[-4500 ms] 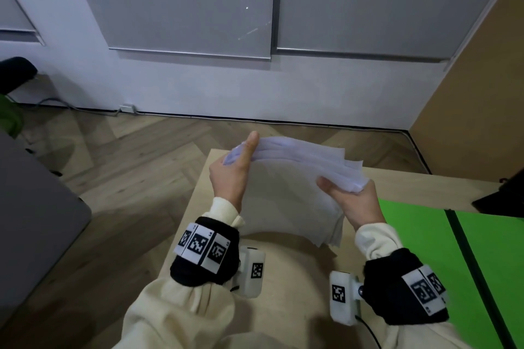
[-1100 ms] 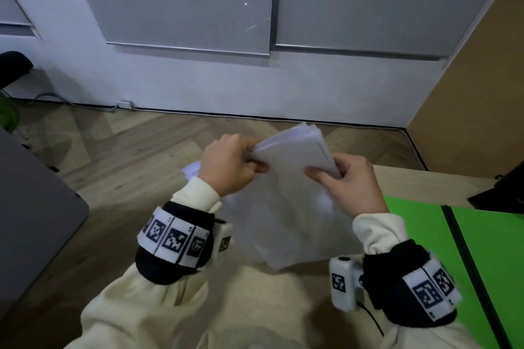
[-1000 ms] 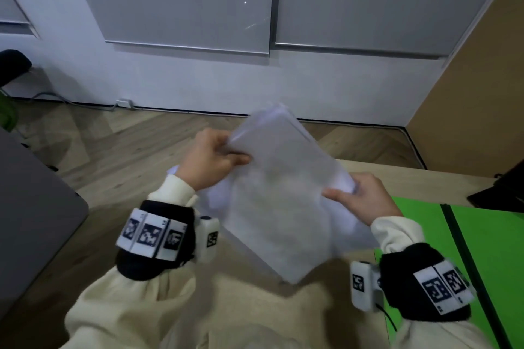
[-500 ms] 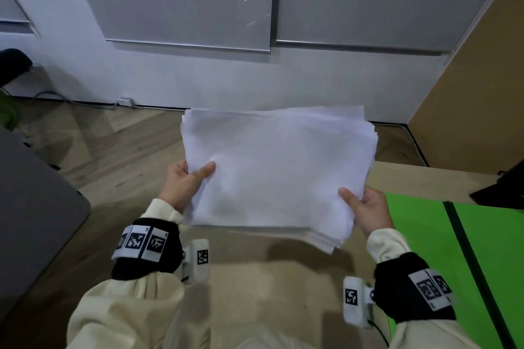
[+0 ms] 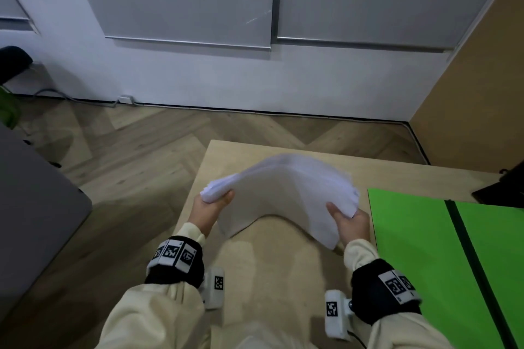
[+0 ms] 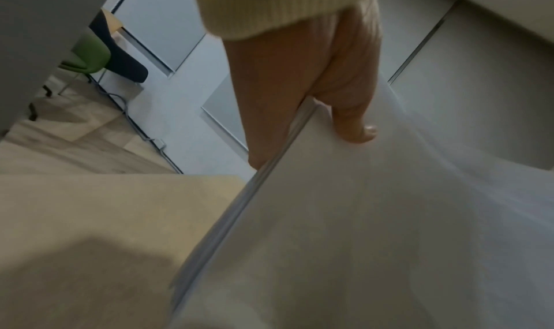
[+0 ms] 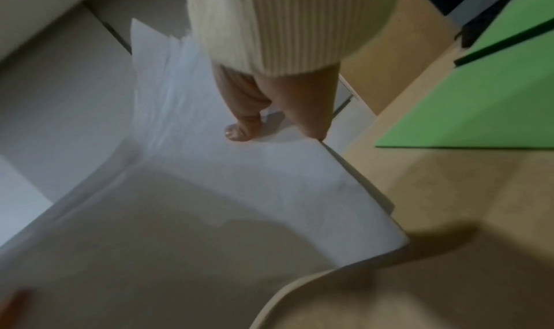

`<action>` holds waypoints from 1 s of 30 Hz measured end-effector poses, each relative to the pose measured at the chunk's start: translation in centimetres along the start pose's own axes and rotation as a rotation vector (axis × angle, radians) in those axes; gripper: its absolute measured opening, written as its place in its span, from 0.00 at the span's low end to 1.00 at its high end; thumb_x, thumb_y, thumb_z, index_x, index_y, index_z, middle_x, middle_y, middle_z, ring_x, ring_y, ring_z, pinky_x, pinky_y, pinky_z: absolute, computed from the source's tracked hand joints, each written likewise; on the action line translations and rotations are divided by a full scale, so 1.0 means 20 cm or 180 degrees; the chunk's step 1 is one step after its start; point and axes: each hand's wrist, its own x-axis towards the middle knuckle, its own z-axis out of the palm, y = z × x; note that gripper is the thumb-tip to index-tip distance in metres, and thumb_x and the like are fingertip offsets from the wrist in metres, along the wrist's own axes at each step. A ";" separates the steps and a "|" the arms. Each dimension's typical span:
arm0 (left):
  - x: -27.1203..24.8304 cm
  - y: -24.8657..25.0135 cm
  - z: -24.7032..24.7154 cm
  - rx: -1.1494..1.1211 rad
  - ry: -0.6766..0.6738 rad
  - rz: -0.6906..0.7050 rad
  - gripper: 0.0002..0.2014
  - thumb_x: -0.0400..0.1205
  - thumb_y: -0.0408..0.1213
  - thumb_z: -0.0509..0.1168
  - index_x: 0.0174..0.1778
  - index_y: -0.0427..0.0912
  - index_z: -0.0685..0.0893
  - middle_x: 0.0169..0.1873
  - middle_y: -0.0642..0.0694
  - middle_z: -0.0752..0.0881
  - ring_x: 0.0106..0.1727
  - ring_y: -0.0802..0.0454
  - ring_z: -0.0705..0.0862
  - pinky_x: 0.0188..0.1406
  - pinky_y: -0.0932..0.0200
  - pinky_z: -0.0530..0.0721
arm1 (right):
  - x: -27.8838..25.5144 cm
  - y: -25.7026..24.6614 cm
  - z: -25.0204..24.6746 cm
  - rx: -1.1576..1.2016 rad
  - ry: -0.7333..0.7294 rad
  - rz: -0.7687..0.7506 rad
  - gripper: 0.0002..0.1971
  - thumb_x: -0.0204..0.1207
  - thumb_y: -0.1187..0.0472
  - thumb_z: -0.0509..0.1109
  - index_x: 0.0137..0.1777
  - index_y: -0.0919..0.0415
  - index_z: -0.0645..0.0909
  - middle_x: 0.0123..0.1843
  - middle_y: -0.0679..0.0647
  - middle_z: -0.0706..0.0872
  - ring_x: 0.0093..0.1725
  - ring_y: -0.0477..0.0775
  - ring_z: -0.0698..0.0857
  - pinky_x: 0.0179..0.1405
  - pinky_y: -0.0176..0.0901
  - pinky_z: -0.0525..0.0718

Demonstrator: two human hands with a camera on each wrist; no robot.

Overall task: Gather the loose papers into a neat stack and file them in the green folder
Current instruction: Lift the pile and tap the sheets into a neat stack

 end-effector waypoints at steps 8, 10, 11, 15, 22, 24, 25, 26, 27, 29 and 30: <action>0.02 -0.03 -0.03 -0.0135 0.0115 -0.0004 0.13 0.68 0.34 0.78 0.46 0.35 0.89 0.36 0.49 0.92 0.38 0.61 0.90 0.36 0.71 0.84 | 0.02 -0.09 -0.01 0.0567 0.0177 -0.0579 0.13 0.69 0.61 0.77 0.52 0.61 0.84 0.42 0.49 0.87 0.42 0.47 0.83 0.35 0.18 0.81; 0.03 -0.02 -0.01 -0.0137 0.0097 -0.0019 0.10 0.69 0.31 0.78 0.44 0.37 0.89 0.32 0.51 0.92 0.36 0.62 0.90 0.33 0.72 0.84 | 0.03 -0.13 0.01 0.0574 0.0212 -0.0847 0.10 0.69 0.63 0.77 0.49 0.63 0.86 0.42 0.48 0.88 0.40 0.39 0.83 0.38 0.20 0.81; 0.04 -0.02 -0.01 -0.0126 0.0054 -0.0028 0.11 0.68 0.30 0.79 0.45 0.36 0.89 0.34 0.50 0.92 0.38 0.60 0.90 0.34 0.70 0.85 | 0.04 -0.14 0.01 0.0549 0.0142 -0.0947 0.07 0.69 0.64 0.77 0.46 0.61 0.87 0.38 0.43 0.89 0.37 0.34 0.83 0.38 0.21 0.81; 0.10 -0.03 -0.05 -0.0101 -0.0140 -0.0046 0.21 0.59 0.32 0.82 0.48 0.37 0.90 0.44 0.43 0.92 0.45 0.53 0.90 0.43 0.64 0.87 | 0.08 -0.15 0.00 0.0396 0.0059 -0.1098 0.09 0.71 0.65 0.75 0.33 0.51 0.84 0.24 0.36 0.86 0.25 0.31 0.77 0.29 0.24 0.76; 0.14 -0.01 -0.07 -0.0151 -0.0262 -0.0094 0.23 0.61 0.27 0.80 0.53 0.34 0.88 0.42 0.47 0.92 0.45 0.56 0.89 0.43 0.69 0.87 | 0.07 -0.13 -0.09 0.0555 -0.0244 -0.1116 0.16 0.73 0.76 0.65 0.42 0.51 0.77 0.44 0.47 0.91 0.47 0.43 0.87 0.51 0.39 0.81; 0.15 -0.01 -0.06 -0.0190 -0.0266 -0.0121 0.23 0.62 0.28 0.80 0.55 0.33 0.88 0.46 0.43 0.91 0.46 0.55 0.89 0.45 0.68 0.87 | 0.03 -0.13 -0.07 0.0322 -0.0400 -0.1314 0.15 0.76 0.70 0.66 0.56 0.51 0.78 0.55 0.54 0.88 0.57 0.48 0.85 0.59 0.42 0.79; 0.15 -0.02 -0.06 -0.0208 -0.0274 -0.0143 0.24 0.62 0.29 0.79 0.55 0.33 0.88 0.46 0.43 0.91 0.46 0.54 0.89 0.45 0.68 0.87 | 0.02 -0.14 -0.07 0.0045 -0.0423 -0.1482 0.16 0.77 0.66 0.67 0.64 0.51 0.77 0.59 0.53 0.85 0.61 0.45 0.83 0.61 0.39 0.79; 0.15 -0.02 -0.06 -0.0222 -0.0281 -0.0164 0.24 0.61 0.31 0.79 0.53 0.34 0.88 0.44 0.45 0.92 0.46 0.54 0.89 0.44 0.69 0.87 | 0.01 -0.13 -0.06 -0.0249 -0.0419 -0.1697 0.19 0.77 0.62 0.67 0.68 0.52 0.77 0.61 0.51 0.83 0.63 0.41 0.81 0.63 0.33 0.78; 0.15 -0.02 -0.06 -0.0235 -0.0286 -0.0190 0.22 0.60 0.32 0.78 0.51 0.36 0.89 0.42 0.48 0.92 0.45 0.55 0.89 0.42 0.70 0.87 | 0.00 -0.13 -0.05 -0.0506 -0.0394 -0.1900 0.20 0.77 0.59 0.67 0.69 0.51 0.77 0.62 0.50 0.80 0.63 0.37 0.79 0.64 0.28 0.75; 0.14 -0.01 -0.05 -0.0277 -0.0300 -0.0223 0.19 0.59 0.32 0.78 0.47 0.41 0.89 0.37 0.52 0.93 0.42 0.57 0.89 0.39 0.72 0.85 | -0.02 -0.11 -0.05 -0.0756 -0.0335 -0.2075 0.20 0.76 0.53 0.65 0.69 0.49 0.77 0.62 0.49 0.77 0.63 0.33 0.77 0.66 0.23 0.72; 0.13 0.00 -0.05 -0.0296 -0.0321 -0.0213 0.20 0.59 0.33 0.79 0.47 0.43 0.89 0.36 0.54 0.93 0.41 0.59 0.89 0.38 0.73 0.84 | -0.02 -0.10 -0.05 -0.0738 -0.0319 -0.2016 0.20 0.76 0.51 0.64 0.68 0.48 0.78 0.62 0.50 0.77 0.62 0.35 0.77 0.67 0.26 0.74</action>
